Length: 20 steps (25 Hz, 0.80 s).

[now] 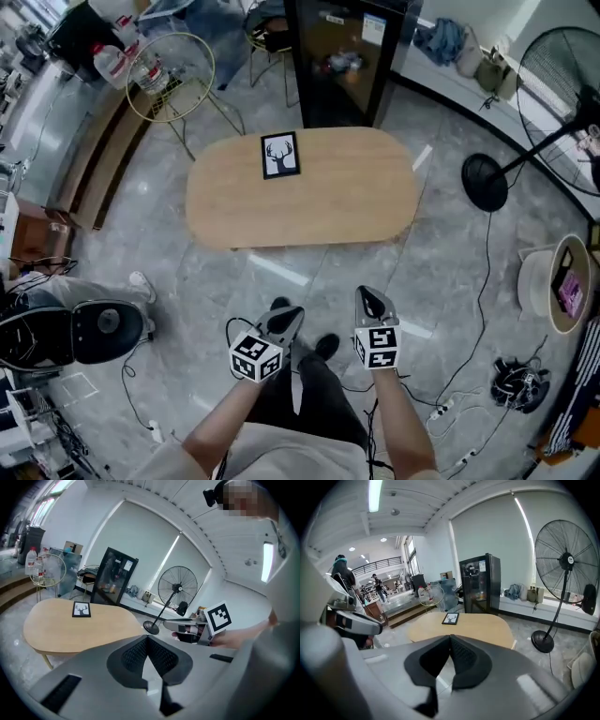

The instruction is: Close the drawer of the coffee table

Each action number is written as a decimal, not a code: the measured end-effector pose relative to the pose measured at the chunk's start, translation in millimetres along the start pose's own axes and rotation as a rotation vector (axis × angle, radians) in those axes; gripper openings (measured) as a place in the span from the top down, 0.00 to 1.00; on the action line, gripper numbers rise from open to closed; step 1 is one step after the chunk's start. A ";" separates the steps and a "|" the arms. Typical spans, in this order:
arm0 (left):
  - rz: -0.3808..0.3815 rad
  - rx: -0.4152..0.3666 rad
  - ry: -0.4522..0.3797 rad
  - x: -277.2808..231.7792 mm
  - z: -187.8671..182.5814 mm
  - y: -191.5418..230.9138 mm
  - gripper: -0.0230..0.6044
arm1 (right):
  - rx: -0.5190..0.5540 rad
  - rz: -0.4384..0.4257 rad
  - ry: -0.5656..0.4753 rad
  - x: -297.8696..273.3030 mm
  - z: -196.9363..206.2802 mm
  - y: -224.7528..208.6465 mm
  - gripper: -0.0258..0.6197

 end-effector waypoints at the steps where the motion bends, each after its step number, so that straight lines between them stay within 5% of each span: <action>1: -0.007 0.004 -0.006 10.4 -9.1 -5.4 0.95 | -0.003 -0.013 0.008 10.9 -10.0 7.8 0.94; 13: -0.027 -0.051 -0.150 110.8 -122.6 -40.7 0.95 | 0.062 -0.132 -0.041 110.7 -126.4 93.5 0.94; 20: -0.023 -0.143 -0.242 193.2 -174.6 -49.3 0.95 | 0.140 -0.139 -0.173 162.5 -195.0 151.3 0.94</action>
Point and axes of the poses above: the fingertips, and each gripper's own axes: x backward along the fingers, y to its left, z out of its underside, the point moved 7 cm from there along x, backward along the fingers, and after that the axes turned 8 degrees about -x, right-handed, at the moved point
